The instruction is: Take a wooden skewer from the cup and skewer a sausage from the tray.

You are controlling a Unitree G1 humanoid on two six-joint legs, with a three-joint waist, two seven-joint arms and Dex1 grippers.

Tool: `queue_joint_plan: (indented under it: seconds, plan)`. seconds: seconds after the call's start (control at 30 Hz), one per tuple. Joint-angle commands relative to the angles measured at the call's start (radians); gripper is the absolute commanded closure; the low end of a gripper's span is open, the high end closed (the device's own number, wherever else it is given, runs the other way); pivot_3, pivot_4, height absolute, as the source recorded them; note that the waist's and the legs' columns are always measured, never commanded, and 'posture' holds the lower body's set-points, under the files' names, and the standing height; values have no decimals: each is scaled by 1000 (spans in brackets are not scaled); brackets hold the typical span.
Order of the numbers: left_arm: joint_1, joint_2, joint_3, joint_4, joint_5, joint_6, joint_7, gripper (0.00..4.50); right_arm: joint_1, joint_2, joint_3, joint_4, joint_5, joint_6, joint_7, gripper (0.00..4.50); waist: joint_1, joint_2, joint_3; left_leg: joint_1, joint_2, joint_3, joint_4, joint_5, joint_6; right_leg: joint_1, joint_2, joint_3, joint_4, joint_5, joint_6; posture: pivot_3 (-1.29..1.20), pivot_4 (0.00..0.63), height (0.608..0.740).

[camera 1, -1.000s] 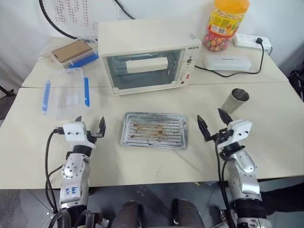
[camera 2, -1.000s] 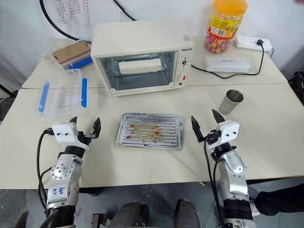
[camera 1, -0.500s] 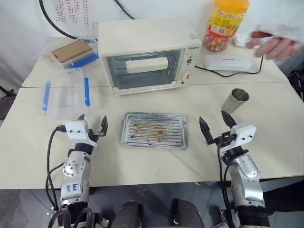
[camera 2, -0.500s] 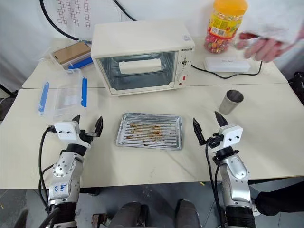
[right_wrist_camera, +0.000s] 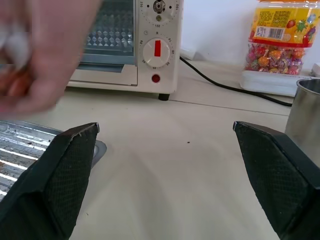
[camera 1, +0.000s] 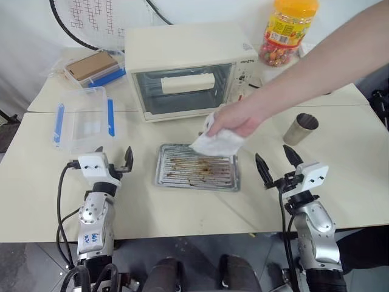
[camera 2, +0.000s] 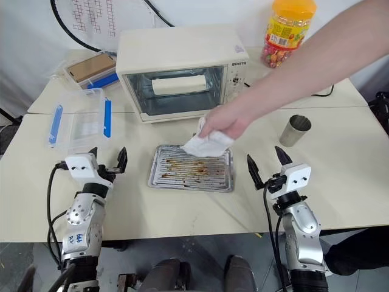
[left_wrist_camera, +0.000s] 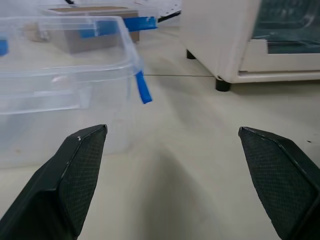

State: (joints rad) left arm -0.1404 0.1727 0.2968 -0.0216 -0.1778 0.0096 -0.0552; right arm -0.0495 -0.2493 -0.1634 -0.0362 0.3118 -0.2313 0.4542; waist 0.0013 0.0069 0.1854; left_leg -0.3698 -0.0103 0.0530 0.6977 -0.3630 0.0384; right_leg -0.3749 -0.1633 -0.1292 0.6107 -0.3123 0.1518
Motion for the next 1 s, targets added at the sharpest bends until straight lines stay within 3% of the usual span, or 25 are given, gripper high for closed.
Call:
queue_joint_plan:
  seconds: [0.03,1.0]
  plan:
    - [19,-2,11,-33,-8,-16,8,25,7,-15,-13,-45,10,2,4,0,0,0,0,0,0,0,0,0,0,0,0,0,0,0,0,0,150,740]
    - [58,1,9,-114,-21,-16,4,25,-33,-49,-15,-1,45,10,72,0,0,0,0,0,0,0,0,0,0,0,0,0,0,0,0,0,150,740]
